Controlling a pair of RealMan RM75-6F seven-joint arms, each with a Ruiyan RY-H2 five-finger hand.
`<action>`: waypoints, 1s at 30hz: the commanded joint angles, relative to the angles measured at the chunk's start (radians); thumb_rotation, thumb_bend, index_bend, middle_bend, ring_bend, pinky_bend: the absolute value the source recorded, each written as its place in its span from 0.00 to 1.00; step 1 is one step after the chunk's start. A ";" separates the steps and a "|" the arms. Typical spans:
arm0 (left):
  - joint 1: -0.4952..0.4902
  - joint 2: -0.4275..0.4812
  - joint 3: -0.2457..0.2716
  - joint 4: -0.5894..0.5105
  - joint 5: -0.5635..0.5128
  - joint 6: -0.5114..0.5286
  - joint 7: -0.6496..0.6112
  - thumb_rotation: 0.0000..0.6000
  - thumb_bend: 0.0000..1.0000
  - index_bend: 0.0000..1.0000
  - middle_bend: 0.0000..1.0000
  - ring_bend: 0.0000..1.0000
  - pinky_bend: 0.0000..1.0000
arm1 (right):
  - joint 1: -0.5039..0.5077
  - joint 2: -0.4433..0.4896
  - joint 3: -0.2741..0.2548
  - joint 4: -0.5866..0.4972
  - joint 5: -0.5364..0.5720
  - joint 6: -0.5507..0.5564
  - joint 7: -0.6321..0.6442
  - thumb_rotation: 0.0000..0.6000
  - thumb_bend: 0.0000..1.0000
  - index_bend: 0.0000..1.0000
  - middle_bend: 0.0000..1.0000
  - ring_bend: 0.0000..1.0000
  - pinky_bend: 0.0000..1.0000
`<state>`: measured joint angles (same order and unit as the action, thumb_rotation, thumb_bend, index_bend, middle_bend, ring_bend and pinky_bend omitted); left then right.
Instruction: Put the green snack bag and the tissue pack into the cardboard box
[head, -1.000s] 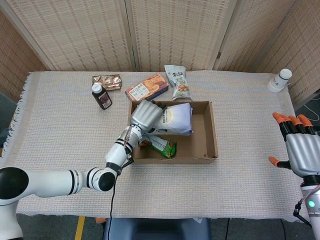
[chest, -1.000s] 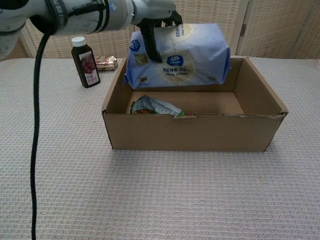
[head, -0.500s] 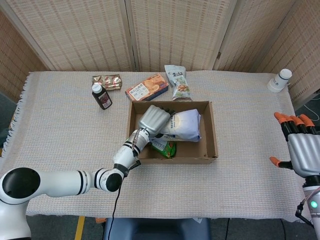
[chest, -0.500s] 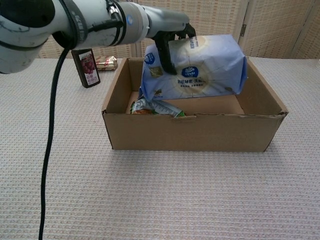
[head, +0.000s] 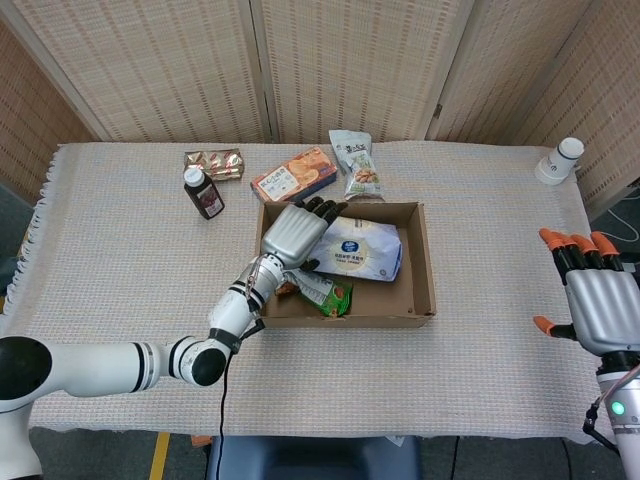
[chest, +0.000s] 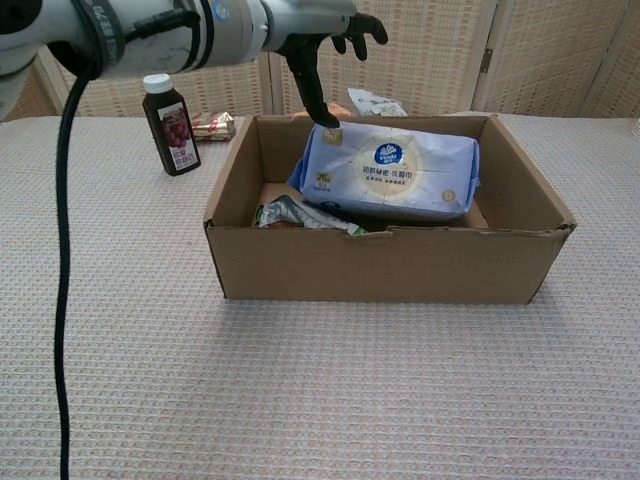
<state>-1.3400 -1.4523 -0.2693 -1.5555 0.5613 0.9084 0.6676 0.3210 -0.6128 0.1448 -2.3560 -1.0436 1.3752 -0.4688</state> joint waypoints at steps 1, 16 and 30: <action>0.014 0.037 0.000 -0.036 0.011 0.017 -0.003 1.00 0.20 0.00 0.10 0.10 0.26 | 0.002 -0.007 0.000 0.000 0.006 0.003 -0.008 1.00 0.06 0.08 0.11 0.00 0.07; 0.321 0.447 0.182 -0.594 0.141 0.469 0.112 1.00 0.25 0.04 0.15 0.15 0.30 | 0.017 -0.022 0.003 0.000 0.032 -0.015 -0.024 1.00 0.06 0.08 0.11 0.00 0.07; 0.853 0.330 0.539 -0.542 0.802 0.971 0.163 1.00 0.27 0.07 0.18 0.14 0.26 | -0.005 -0.035 -0.019 0.000 -0.055 -0.006 -0.016 1.00 0.06 0.08 0.11 0.00 0.07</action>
<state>-0.6309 -1.0784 0.1629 -2.1951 1.2470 1.7828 0.8445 0.3240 -0.6448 0.1324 -2.3560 -1.0741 1.3668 -0.4920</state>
